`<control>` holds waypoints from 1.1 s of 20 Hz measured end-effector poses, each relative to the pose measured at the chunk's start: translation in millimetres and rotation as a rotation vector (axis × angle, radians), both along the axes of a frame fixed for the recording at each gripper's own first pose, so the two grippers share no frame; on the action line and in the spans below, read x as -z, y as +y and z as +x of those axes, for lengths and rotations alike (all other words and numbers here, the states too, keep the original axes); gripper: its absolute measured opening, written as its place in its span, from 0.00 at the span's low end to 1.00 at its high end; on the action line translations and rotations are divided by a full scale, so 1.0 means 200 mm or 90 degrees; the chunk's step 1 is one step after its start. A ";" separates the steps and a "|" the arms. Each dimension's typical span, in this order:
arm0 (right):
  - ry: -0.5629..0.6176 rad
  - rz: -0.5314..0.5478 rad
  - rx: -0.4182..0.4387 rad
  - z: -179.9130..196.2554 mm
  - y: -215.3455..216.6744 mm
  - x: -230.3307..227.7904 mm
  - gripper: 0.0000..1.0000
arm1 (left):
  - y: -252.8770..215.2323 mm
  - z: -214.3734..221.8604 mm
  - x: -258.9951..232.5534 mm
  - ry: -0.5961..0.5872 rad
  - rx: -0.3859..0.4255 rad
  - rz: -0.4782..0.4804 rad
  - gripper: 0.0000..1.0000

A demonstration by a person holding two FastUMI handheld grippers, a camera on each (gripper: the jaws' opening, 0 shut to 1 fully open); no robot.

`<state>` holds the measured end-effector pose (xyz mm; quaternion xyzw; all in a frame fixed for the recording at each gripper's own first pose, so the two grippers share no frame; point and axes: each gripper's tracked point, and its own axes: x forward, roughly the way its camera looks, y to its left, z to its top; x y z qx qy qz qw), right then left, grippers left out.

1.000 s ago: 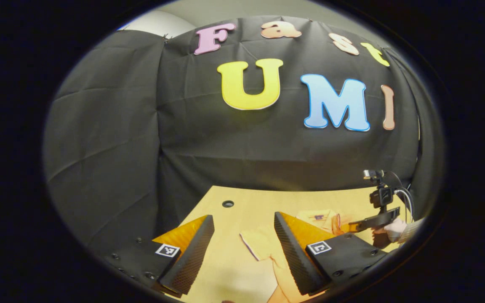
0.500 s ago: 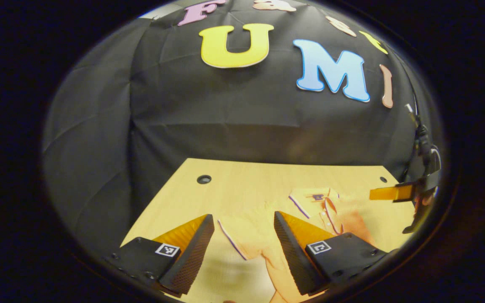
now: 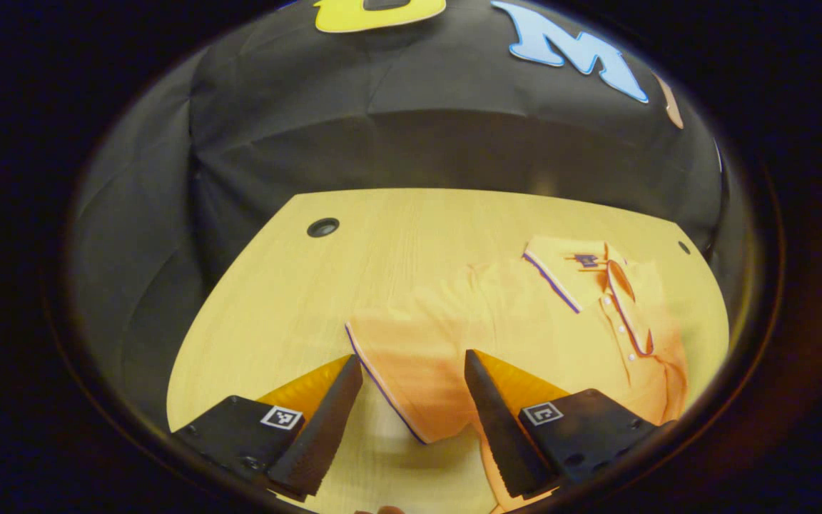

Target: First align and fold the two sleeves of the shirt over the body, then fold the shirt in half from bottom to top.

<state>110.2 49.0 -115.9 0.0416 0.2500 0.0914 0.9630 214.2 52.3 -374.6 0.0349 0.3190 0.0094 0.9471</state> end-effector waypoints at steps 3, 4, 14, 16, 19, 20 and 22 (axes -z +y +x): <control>-0.002 -0.001 0.028 -0.03 -0.08 -0.03 0.46 | 0.03 0.02 0.09 0.017 -0.008 0.008 0.96; -0.003 -0.002 0.036 -0.04 -0.11 -0.02 0.46 | 0.04 0.02 0.12 0.025 -0.010 0.011 0.97; 0.009 0.007 0.071 -0.09 -0.18 0.01 0.46 | -0.02 0.03 0.17 0.009 -0.015 -0.005 0.75; 0.010 0.007 0.071 -0.10 -0.18 0.01 0.46 | -0.06 0.04 0.17 0.005 -0.008 -0.015 0.61; 0.007 0.005 0.069 -0.11 -0.18 0.00 0.46 | -0.06 0.05 0.16 -0.007 -0.028 -0.023 0.27; 0.008 0.004 0.070 -0.12 -0.19 0.00 0.46 | -0.06 0.05 0.16 -0.009 -0.035 -0.019 0.12; 0.008 0.005 0.074 -0.14 -0.20 0.01 0.47 | -0.07 0.05 0.17 -0.011 -0.042 0.000 0.08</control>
